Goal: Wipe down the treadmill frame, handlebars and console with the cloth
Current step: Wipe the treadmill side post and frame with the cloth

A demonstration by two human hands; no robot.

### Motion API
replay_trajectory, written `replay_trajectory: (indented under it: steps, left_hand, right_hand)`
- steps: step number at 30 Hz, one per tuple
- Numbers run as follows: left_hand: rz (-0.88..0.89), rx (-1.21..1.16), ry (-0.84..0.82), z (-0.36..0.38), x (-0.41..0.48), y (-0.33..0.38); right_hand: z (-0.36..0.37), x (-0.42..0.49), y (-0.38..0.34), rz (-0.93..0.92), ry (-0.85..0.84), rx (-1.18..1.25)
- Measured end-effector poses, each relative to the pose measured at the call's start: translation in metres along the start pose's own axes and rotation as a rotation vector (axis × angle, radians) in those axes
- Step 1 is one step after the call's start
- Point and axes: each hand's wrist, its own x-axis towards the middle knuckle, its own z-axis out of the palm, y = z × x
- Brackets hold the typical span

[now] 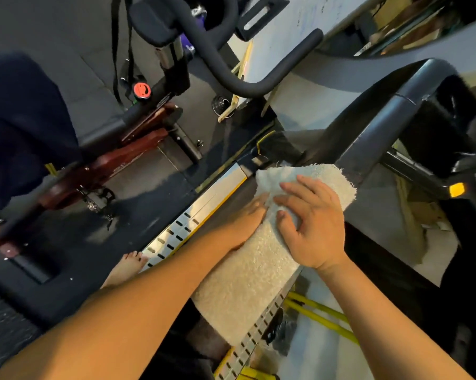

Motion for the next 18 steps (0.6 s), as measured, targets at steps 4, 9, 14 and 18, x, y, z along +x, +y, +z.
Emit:
replay_trajectory:
  steps: [4,9,14,18]
  left_hand:
    - [0.013,0.091,0.024,0.011,-0.024,0.016]
    - [0.196,0.511,0.057,0.025,-0.065,0.014]
    - [0.263,0.669,0.035,0.021,-0.068,0.024]
    - [0.331,0.724,0.060,0.023,-0.035,0.058]
  right_hand:
    - [0.015,-0.019,-0.025,0.343,0.135,0.105]
    - [0.032,-0.066,-0.074,0.526,0.304,0.541]
    - [0.035,-0.075,-0.100,0.729,0.387,0.859]
    - [0.033,-0.053,-0.078,0.922,0.463,1.122]
